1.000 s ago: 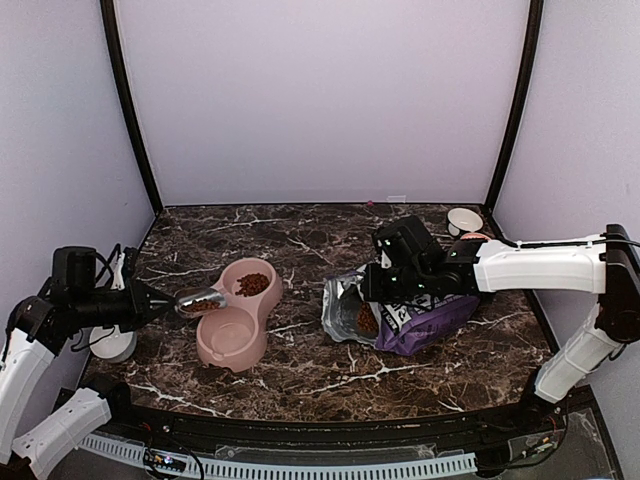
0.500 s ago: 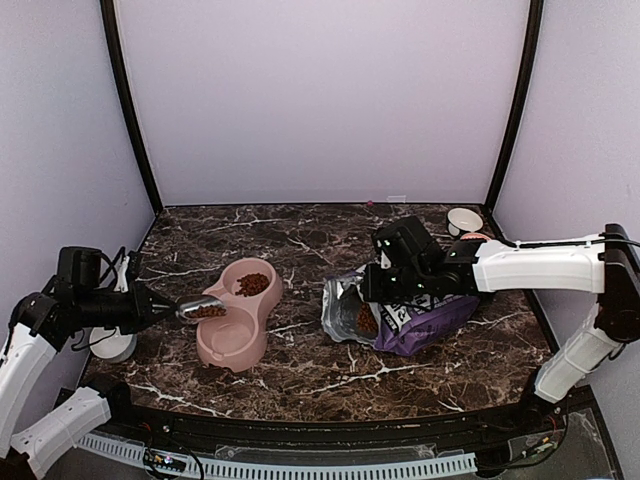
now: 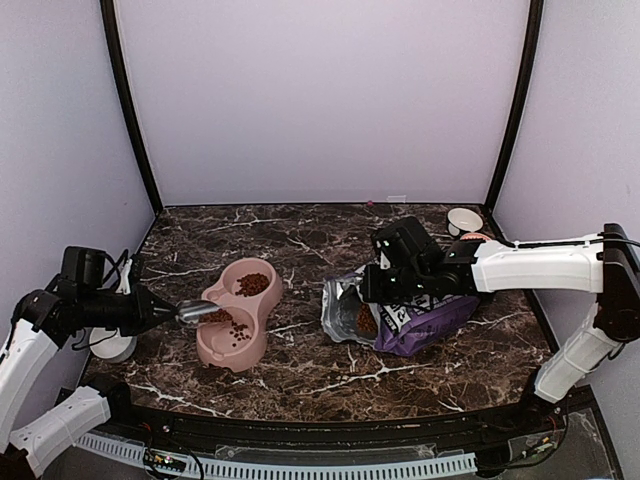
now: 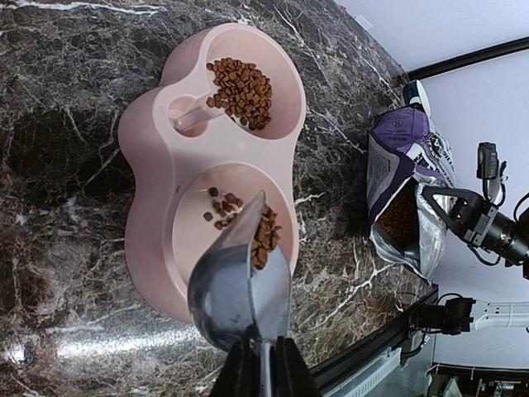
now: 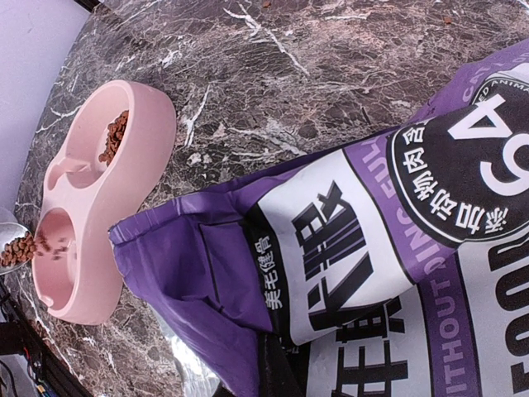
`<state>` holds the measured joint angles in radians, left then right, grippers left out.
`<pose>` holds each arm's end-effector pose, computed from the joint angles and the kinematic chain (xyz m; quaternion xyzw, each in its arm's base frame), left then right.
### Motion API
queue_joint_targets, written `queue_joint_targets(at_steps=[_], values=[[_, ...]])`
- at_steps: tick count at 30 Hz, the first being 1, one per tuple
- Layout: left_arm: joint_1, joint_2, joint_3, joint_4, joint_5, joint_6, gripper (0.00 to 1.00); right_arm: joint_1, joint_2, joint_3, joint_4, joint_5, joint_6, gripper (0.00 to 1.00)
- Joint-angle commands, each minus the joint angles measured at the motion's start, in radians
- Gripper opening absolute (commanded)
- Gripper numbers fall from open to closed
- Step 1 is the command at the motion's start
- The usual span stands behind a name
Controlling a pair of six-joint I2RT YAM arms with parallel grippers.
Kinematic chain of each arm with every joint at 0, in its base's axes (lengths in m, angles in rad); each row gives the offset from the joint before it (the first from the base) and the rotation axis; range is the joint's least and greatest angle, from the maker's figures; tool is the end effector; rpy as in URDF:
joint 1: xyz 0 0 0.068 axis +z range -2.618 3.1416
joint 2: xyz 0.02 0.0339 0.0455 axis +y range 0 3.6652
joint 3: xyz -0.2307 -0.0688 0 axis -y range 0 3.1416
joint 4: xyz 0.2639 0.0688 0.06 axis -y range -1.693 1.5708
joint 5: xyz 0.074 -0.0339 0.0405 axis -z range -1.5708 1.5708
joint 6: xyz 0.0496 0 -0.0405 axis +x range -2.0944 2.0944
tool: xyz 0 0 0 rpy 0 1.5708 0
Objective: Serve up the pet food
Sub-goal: Place the pet food in the pet food bowl.
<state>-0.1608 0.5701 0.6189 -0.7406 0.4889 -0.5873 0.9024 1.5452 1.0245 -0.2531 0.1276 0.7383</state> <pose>0.1711 -0.0514 0.2357 -0.0852 0.8800 -0.3547 0.3043 0.2287 0.2794 0.1788 -0.0507 0.9187 0.2432 0.3071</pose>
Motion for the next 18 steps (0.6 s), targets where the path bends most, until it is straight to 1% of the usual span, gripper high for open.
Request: queue_joint_targets(at_steps=[1,18], values=[[0.004,0.005,0.031,-0.015,-0.009,0.024,0.00,-0.026,0.021,0.008,0.000,0.042,-0.007,0.00],[0.000,0.014,0.032,-0.032,-0.029,0.034,0.00,-0.026,0.011,-0.001,0.003,0.037,0.003,0.00]])
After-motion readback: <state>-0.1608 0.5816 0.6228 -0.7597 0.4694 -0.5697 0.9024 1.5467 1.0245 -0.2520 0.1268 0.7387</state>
